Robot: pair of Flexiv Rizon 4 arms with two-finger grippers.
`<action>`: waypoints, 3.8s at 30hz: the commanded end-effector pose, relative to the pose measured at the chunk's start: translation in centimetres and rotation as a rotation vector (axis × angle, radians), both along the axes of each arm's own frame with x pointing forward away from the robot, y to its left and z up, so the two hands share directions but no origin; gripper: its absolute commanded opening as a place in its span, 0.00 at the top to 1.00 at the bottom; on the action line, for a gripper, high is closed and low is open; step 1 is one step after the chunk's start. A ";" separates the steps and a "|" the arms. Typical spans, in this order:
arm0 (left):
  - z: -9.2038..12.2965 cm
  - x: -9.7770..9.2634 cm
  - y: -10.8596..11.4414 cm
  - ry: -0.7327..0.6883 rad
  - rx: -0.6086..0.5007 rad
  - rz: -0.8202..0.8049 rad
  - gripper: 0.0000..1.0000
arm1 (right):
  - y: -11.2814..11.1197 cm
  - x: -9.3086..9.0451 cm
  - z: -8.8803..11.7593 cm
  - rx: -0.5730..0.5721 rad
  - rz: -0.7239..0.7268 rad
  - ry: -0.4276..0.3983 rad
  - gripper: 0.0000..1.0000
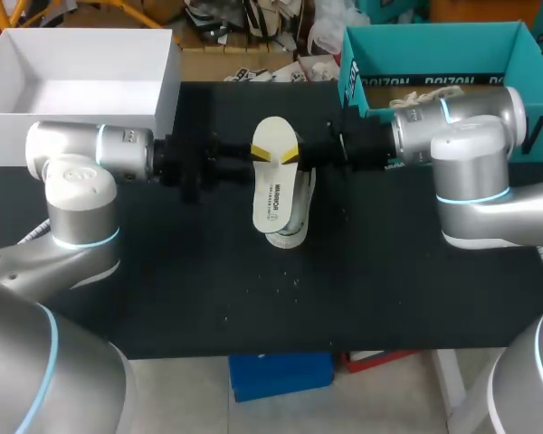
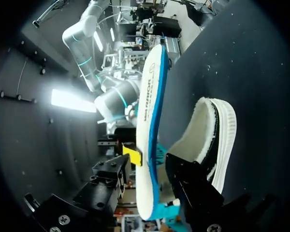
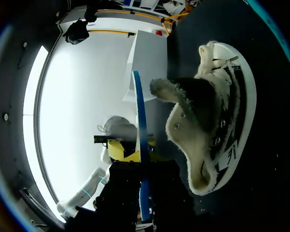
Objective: Take the shoe out of the shoebox, open the shoe tongue, remove and reinsert the insole, then place the shoe into the shoebox
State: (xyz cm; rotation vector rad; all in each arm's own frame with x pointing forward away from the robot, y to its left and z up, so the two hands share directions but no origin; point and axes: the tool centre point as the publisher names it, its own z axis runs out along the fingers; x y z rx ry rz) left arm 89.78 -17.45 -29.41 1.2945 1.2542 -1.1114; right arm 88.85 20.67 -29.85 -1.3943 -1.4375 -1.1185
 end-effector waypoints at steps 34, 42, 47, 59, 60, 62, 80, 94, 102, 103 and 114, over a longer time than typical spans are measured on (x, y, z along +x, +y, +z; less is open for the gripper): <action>-0.3 0.1 -1.3 -0.005 0.003 0.032 1.00 | -1.6 0.0 -0.1 -0.041 -0.043 0.009 0.00; 0.1 -2.1 1.4 0.075 0.100 0.010 1.00 | -4.7 -1.0 0.4 -0.141 -0.099 0.001 0.00; 0.4 -4.4 2.2 0.116 0.196 -0.042 1.00 | -7.2 -2.1 1.0 -0.220 -0.154 -0.003 0.00; -1.1 -9.2 3.5 0.214 0.393 -0.091 1.00 | -12.4 -5.2 3.7 -0.396 -0.298 -0.045 0.00; -1.2 -9.6 3.6 0.221 0.405 -0.094 1.00 | -12.7 -5.5 3.9 -0.407 -0.313 -0.047 0.00; -1.3 -10.5 3.7 0.225 0.436 -0.126 1.00 | -13.4 -5.9 4.5 -0.437 -0.333 -0.058 0.00; -1.1 -11.0 3.7 0.222 0.456 -0.145 1.00 | -13.3 -5.9 4.5 -0.439 -0.331 -0.059 0.00; -2.6 -13.7 1.3 0.240 0.495 -0.204 1.00 | -16.6 -10.7 5.5 -0.492 -0.418 -0.054 0.00; -3.3 -15.0 0.6 0.306 0.550 -0.196 1.00 | -16.9 -11.4 5.8 -0.489 -0.413 -0.080 0.00; -3.3 -14.9 0.7 0.309 0.562 -0.186 1.00 | -16.9 -11.4 5.8 -0.489 -0.413 -0.080 0.00; -4.4 -11.9 0.6 0.362 0.593 -0.207 1.00 | -16.9 -11.4 5.8 -0.489 -0.413 -0.080 0.00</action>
